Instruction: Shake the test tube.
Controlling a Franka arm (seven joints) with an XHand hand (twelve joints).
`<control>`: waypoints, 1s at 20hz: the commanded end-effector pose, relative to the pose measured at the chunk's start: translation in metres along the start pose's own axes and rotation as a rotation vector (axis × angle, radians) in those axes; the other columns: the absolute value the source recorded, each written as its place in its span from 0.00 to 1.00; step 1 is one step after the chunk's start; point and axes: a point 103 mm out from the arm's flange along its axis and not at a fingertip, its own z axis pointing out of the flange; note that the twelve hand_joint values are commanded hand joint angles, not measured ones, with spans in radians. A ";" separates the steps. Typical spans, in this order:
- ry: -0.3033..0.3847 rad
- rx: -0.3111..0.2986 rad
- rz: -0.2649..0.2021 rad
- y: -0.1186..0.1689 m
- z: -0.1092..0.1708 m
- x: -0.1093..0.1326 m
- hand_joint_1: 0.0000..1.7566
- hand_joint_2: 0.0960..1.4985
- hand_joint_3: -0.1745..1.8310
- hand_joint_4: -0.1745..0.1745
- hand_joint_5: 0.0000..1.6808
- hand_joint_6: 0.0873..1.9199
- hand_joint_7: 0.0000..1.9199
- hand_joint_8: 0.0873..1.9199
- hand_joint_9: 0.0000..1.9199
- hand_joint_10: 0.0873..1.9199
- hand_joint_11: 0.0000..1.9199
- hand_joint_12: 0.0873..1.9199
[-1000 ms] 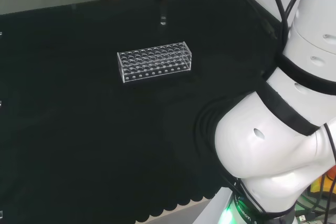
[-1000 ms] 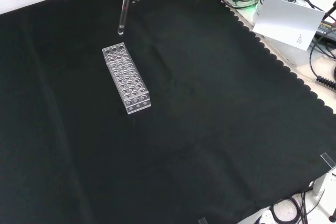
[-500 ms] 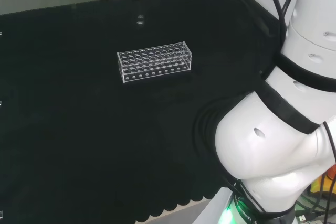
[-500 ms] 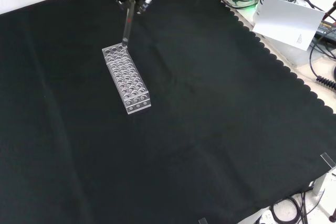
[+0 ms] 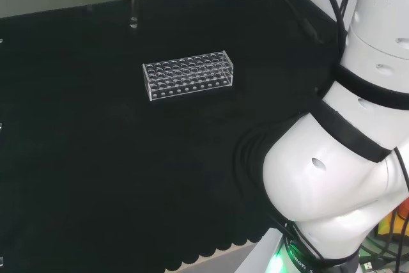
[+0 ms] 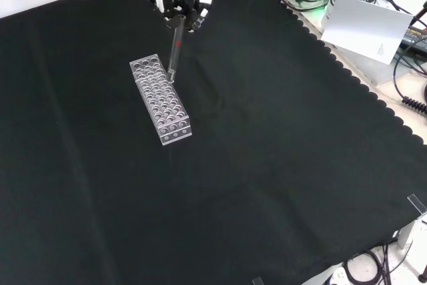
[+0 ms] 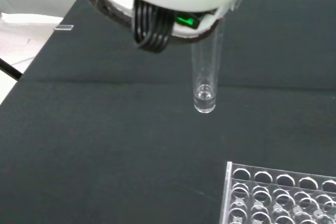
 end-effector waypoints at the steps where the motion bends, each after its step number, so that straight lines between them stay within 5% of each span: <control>1: -0.047 0.011 0.054 -0.001 0.005 -0.027 0.70 0.37 0.41 0.00 0.86 0.13 0.95 0.16 0.91 0.11 0.70 0.36; 13: -0.199 0.053 0.301 -0.025 0.003 -0.153 0.70 0.37 0.41 0.00 0.86 0.13 0.95 0.16 0.91 0.11 0.70 0.36; 20: -0.235 0.057 0.393 -0.035 -0.004 -0.194 0.70 0.37 0.41 0.00 0.86 0.13 0.95 0.16 0.91 0.11 0.70 0.37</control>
